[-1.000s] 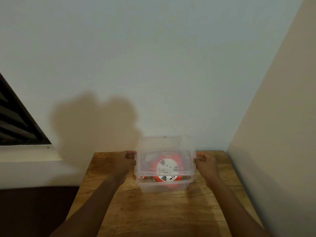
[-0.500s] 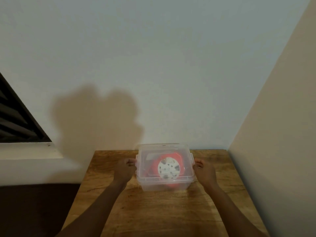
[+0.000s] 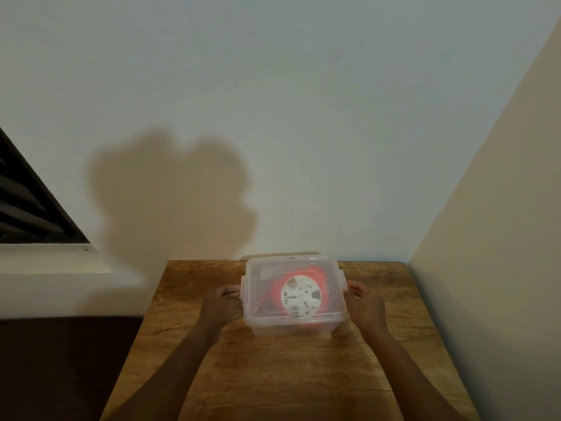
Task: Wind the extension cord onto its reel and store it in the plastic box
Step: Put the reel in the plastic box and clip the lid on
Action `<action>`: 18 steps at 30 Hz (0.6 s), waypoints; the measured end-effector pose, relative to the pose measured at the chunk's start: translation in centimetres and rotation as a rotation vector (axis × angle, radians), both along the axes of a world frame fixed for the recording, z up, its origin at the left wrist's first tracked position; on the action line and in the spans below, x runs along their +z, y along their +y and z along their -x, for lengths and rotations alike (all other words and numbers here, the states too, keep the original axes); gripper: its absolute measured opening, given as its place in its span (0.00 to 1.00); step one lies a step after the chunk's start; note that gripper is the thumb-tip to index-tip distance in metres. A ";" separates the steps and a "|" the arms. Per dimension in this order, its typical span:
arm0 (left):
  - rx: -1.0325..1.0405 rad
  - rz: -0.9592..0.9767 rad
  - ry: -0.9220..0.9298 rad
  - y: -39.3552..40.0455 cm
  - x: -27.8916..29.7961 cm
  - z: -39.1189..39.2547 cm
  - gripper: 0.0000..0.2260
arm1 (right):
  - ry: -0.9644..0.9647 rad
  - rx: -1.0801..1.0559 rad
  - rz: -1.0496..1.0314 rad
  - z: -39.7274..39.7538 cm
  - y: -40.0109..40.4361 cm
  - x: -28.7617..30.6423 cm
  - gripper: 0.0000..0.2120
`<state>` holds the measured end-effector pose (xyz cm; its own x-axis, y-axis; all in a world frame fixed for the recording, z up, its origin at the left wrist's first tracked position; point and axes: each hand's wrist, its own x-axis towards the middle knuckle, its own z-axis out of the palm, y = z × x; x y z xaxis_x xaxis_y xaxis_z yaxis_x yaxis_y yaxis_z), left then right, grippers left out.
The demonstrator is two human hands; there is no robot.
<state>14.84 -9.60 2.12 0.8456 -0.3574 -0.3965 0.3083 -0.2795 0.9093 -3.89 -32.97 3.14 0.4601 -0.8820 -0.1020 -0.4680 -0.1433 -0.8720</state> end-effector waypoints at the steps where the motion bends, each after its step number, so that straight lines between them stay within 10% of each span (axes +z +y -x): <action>1: 0.008 0.006 0.015 0.0 -0.2 0.1 0.12 | 0.012 -0.004 0.007 0.1 0.1 -0.2 0.10; 18: -0.145 -0.097 0.279 0.3 0.7 -3.1 0.13 | -0.052 0.122 -0.724 1.0 -3.0 0.5 0.09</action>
<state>17.98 -9.35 2.83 0.6426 -0.4150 -0.6441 0.4927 -0.4199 0.7622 -4.88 -35.93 3.64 0.5705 -0.5441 -0.6152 -0.4412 0.4288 -0.7883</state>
